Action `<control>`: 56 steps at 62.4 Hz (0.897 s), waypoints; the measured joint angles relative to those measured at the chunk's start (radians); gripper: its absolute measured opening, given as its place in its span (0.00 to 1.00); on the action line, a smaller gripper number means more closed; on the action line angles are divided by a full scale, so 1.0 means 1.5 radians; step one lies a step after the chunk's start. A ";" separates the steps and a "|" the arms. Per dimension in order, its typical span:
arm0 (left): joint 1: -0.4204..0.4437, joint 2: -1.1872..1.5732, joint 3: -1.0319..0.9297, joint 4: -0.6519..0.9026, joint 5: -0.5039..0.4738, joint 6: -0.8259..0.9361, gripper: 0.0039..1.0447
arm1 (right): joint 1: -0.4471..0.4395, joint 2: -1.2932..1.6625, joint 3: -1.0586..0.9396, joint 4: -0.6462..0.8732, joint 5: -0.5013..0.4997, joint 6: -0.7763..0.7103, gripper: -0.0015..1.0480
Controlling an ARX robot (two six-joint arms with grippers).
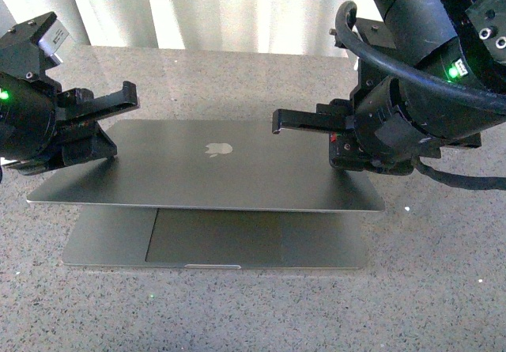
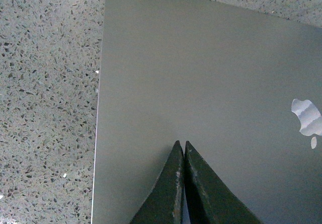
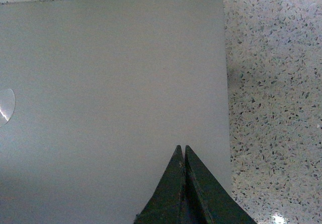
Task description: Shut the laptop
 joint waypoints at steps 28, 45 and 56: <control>0.000 0.006 -0.005 0.012 0.006 -0.005 0.03 | 0.000 0.012 -0.008 0.009 -0.006 0.006 0.01; 0.005 0.025 -0.013 0.026 0.011 -0.008 0.03 | 0.001 0.018 -0.012 0.017 -0.009 0.008 0.01; 0.006 0.033 -0.014 0.030 0.012 -0.009 0.03 | 0.005 0.025 -0.019 0.021 -0.011 0.011 0.01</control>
